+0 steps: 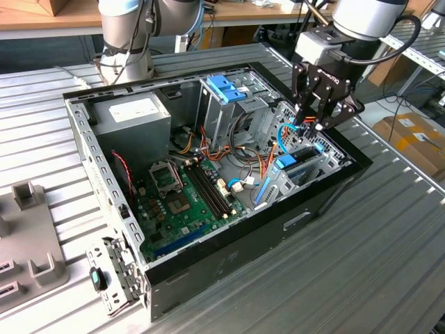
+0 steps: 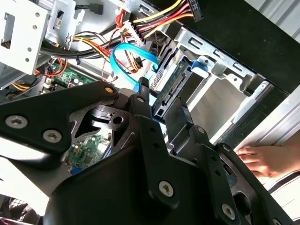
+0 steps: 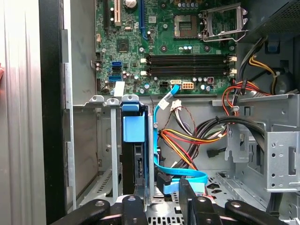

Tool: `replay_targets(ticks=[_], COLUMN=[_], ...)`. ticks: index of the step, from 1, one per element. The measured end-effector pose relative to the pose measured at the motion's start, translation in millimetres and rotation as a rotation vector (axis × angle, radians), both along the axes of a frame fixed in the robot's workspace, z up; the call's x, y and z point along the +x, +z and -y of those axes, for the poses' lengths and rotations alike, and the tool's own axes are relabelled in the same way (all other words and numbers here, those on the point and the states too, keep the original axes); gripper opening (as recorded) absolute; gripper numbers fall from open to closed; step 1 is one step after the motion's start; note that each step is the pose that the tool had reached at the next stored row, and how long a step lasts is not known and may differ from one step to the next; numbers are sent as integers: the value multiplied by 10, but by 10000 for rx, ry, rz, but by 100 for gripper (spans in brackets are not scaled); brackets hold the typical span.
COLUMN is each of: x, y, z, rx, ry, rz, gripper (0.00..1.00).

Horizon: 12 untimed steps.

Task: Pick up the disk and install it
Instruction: 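Insert the first disk wire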

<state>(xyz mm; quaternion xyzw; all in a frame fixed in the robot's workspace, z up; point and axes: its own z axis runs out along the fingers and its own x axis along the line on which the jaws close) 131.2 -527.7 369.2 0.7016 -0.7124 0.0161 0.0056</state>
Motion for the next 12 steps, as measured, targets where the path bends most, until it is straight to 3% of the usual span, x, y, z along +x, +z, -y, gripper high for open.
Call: replay_targets(ticks=[12], x=[0], y=[-56], z=[0], rx=[-5], ry=[0], rz=[0], gripper=[42])
